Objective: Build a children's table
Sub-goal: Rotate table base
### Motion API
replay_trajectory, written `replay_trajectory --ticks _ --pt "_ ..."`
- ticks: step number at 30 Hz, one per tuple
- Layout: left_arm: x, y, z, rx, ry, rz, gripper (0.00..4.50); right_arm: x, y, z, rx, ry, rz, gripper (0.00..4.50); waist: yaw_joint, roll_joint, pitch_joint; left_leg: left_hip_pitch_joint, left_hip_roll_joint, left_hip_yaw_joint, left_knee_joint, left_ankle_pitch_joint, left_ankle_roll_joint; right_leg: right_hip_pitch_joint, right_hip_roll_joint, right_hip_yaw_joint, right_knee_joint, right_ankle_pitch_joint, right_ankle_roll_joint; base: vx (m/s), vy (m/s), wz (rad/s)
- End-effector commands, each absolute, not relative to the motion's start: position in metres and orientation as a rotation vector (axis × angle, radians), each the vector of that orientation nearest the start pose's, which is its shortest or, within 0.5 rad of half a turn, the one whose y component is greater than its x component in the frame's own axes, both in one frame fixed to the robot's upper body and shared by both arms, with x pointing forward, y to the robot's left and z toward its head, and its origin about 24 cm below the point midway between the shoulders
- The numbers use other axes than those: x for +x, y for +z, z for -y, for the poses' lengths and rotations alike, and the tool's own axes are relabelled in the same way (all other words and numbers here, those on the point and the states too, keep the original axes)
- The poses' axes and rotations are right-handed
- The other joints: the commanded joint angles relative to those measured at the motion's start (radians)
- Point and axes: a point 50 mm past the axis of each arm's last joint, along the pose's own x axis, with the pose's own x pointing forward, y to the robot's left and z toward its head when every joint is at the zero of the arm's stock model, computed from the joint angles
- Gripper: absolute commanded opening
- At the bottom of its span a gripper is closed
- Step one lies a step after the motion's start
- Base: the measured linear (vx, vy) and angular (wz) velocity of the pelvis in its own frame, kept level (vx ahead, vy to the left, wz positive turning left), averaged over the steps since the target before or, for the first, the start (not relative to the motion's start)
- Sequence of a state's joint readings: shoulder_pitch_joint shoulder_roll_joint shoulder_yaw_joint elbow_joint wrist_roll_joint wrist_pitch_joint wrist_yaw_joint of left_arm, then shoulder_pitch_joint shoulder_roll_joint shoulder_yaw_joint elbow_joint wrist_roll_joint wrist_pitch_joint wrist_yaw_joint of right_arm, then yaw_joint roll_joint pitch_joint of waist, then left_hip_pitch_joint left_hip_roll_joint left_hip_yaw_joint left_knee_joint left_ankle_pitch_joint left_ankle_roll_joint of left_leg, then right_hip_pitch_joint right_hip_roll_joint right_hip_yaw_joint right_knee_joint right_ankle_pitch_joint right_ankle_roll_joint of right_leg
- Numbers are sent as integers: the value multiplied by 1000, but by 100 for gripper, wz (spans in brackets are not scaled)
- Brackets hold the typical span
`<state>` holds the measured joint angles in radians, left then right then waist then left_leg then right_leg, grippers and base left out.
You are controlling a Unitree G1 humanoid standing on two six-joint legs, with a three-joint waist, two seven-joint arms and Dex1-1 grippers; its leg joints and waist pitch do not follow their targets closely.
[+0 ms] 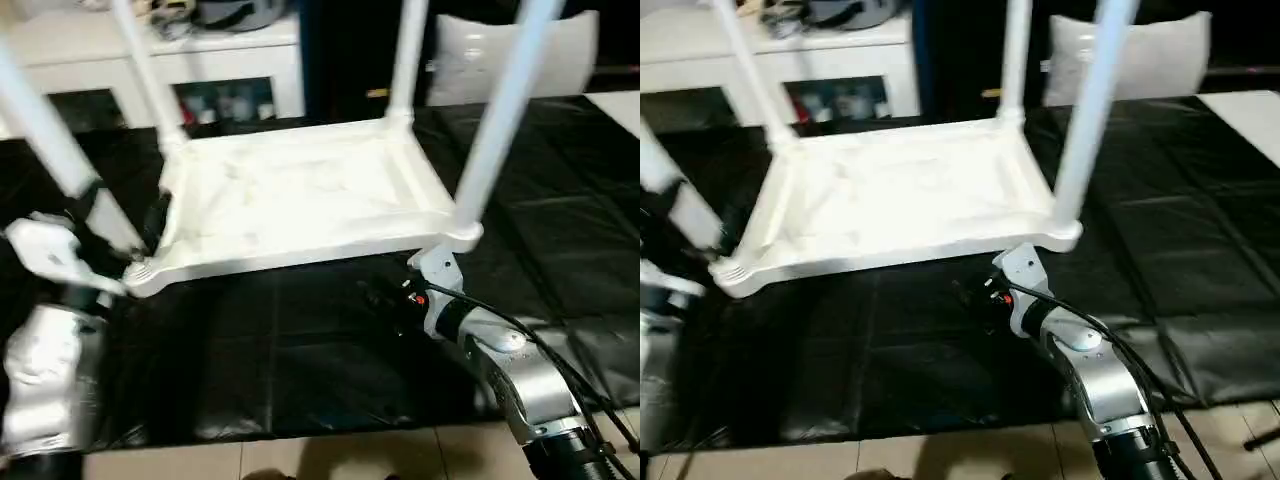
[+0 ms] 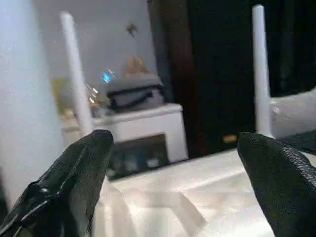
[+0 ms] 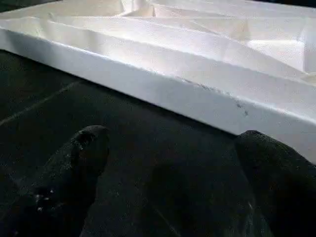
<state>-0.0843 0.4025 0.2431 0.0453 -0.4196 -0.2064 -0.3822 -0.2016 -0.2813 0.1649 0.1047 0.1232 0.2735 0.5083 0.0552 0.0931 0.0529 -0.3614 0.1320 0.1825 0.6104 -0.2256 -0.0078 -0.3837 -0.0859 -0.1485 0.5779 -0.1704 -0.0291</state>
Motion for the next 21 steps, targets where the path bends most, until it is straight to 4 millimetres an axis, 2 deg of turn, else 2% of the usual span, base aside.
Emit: replay_trajectory --ticks 1,4,10,11,13,16,21 --pt "258 111 -263 46 -151 284 449 281 41 134 -157 672 -250 450 1 0 -49 8 108 -60 -90 -323 -7 36 -104 90 -84 -453 -86 0 0 0" --pt "259 113 -267 28 -110 281 449 282 41 133 -163 679 -251 450 -2 8 -51 8 110 -63 -93 -331 -12 38 -98 88 -79 -392 -97 0 0 0" --pt "250 106 -257 -6 -144 225 449 283 42 134 -156 684 -245 450 0 5 -56 0 112 -60 -91 -284 2 44 -100 91 -64 -266 -148 0 0 0" --pt "250 106 -257 -6 -144 225 449 283 42 134 -156 684 -245 450 1 5 -56 1 111 -58 -91 -283 5 44 -99 91 -65 -269 -148 0 0 0" --pt "248 103 -263 5 16 239 449 283 43 132 -140 700 -235 450 0 2 -55 1 110 -58 -87 -280 13 47 -100 89 -69 -286 -143 0 0 0" --pt "242 100 -268 -4 148 260 449 283 43 130 -135 705 -232 450 2 -1 -53 0 108 -59 -86 -278 23 47 -99 85 -78 -347 -116 0 0 0" --pt "236 87 -264 -20 188 245 449 284 42 128 -127 708 -227 450 3 -5 -53 1 108 -60 -86 -284 28 42 -98 85 -84 -382 -92 0 0 0"
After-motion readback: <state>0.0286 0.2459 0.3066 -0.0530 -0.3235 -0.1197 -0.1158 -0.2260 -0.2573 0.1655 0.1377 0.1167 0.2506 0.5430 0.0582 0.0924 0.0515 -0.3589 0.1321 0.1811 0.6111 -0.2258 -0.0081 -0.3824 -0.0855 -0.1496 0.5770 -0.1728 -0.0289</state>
